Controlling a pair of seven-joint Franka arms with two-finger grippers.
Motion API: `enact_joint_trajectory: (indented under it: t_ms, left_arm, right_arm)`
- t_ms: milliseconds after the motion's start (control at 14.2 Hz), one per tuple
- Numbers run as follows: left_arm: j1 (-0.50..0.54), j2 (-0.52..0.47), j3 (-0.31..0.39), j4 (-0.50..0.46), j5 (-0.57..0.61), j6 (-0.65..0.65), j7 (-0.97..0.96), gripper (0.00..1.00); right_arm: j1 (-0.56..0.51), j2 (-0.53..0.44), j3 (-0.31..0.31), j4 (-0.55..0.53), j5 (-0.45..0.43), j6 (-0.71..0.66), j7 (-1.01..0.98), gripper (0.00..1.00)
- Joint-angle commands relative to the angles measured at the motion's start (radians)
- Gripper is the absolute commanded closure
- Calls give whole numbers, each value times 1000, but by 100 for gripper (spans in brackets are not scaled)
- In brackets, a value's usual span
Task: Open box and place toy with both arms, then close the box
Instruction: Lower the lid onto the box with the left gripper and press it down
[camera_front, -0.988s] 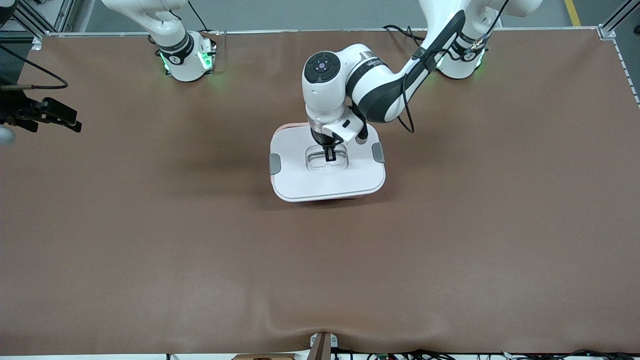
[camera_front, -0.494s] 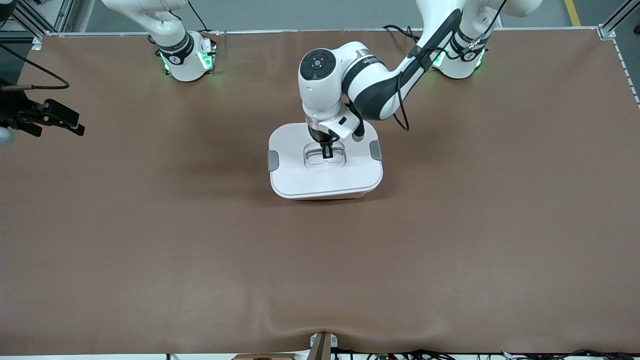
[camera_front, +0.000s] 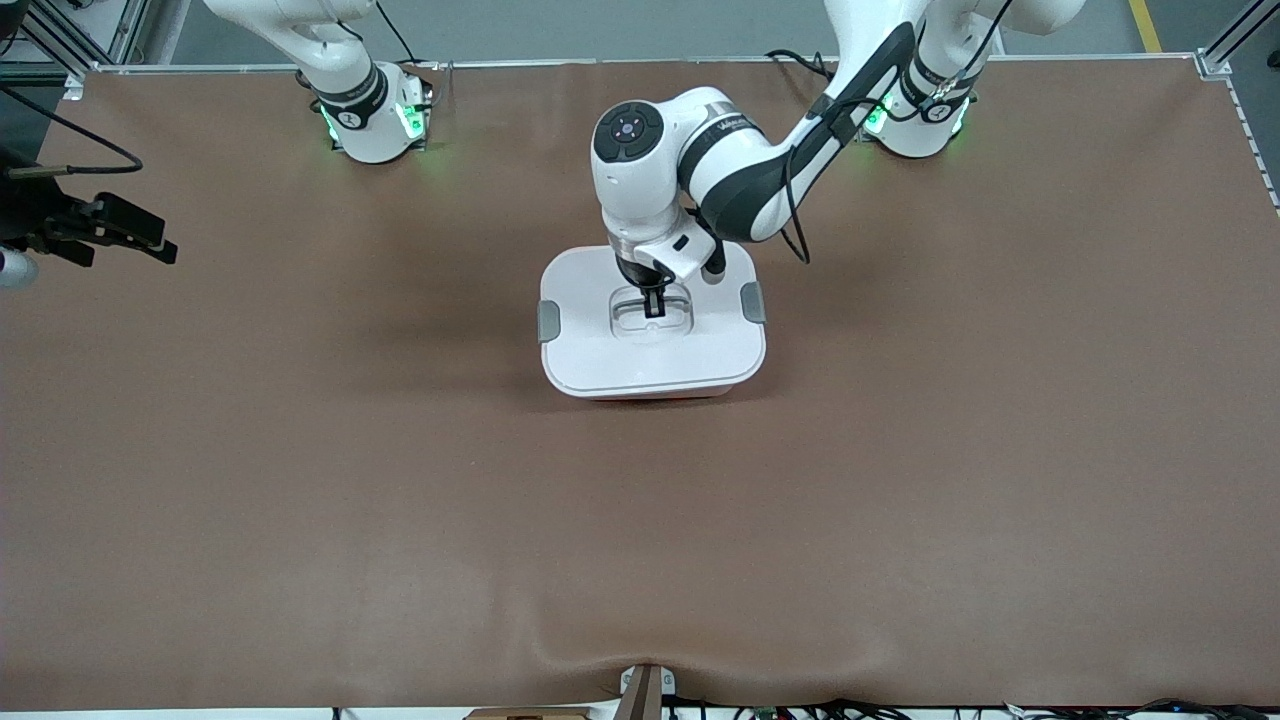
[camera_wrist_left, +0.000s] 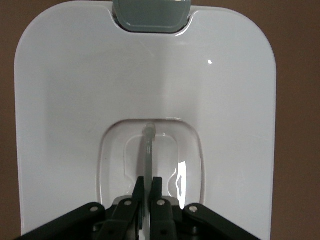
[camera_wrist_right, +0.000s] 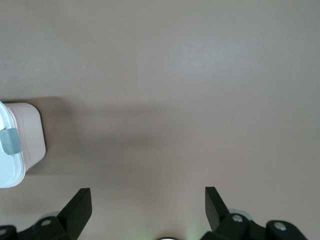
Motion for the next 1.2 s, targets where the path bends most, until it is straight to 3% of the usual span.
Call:
enact_joint_trajectory:
  t_ms: [0, 776, 1129]
  left_arm:
    - [-20, 17, 3, 7, 37, -12, -20, 100]
    - [-54, 5, 5, -23, 41, -17, -38, 100]
    - [-69, 2, 3, -36, 130, -17, -112, 100]
  right_arm:
    - [2, -23, 4, -10, 6, -18, -1, 0]
    - [-1, -22, 8, 4, -28, -11, 2, 0]
    - [-12, -10, 1, 53, -11, -23, -3, 0]
